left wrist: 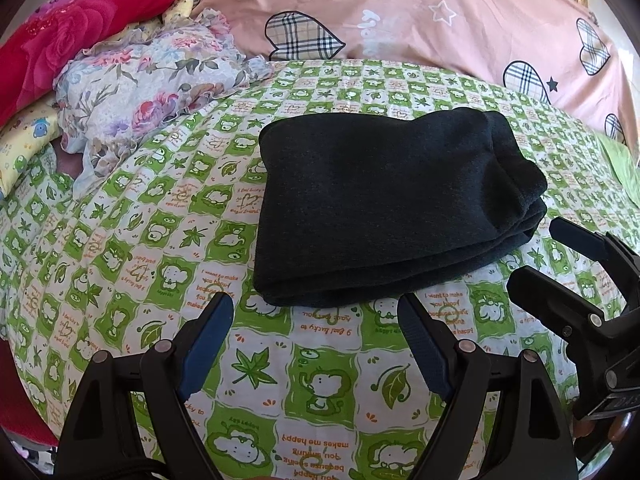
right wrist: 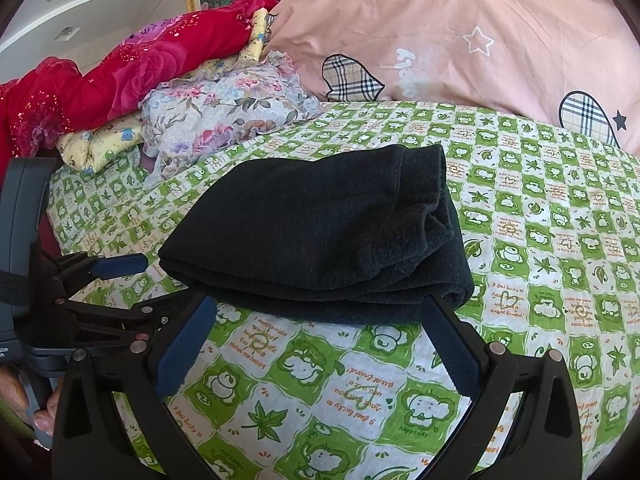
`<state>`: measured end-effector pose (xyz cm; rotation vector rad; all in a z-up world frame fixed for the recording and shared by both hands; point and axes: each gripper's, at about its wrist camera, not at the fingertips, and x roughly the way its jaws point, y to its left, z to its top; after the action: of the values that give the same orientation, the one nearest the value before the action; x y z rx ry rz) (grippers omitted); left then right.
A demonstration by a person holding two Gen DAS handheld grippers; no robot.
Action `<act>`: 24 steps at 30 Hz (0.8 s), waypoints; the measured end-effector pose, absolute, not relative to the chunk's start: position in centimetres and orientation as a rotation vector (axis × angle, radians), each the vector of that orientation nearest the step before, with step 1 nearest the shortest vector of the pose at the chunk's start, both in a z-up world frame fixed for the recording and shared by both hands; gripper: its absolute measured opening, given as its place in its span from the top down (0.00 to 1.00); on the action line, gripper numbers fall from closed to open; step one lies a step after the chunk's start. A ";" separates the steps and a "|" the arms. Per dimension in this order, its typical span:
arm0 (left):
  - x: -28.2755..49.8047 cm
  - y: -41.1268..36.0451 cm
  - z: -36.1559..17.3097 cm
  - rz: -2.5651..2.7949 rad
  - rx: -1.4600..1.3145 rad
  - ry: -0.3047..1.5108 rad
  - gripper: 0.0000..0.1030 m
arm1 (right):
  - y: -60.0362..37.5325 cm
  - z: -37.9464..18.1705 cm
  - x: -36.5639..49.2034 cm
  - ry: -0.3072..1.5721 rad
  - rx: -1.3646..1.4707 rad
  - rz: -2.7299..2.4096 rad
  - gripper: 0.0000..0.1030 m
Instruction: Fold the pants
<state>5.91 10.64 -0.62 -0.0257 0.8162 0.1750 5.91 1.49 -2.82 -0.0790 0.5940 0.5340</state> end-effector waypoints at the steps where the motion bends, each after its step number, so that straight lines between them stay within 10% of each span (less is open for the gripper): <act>1: 5.9 10.6 -0.6 0.175 -0.026 0.816 0.18 | 1.5 -2.8 5.9 0.593 -0.079 0.534 0.01; 24: 5.7 10.7 -0.3 0.186 -0.027 0.811 0.18 | 1.8 -2.3 5.6 0.581 -0.076 0.538 0.01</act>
<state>5.69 10.74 -0.26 -0.0265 0.8115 0.1860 5.58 1.84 -2.34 -0.0761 0.5812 0.5377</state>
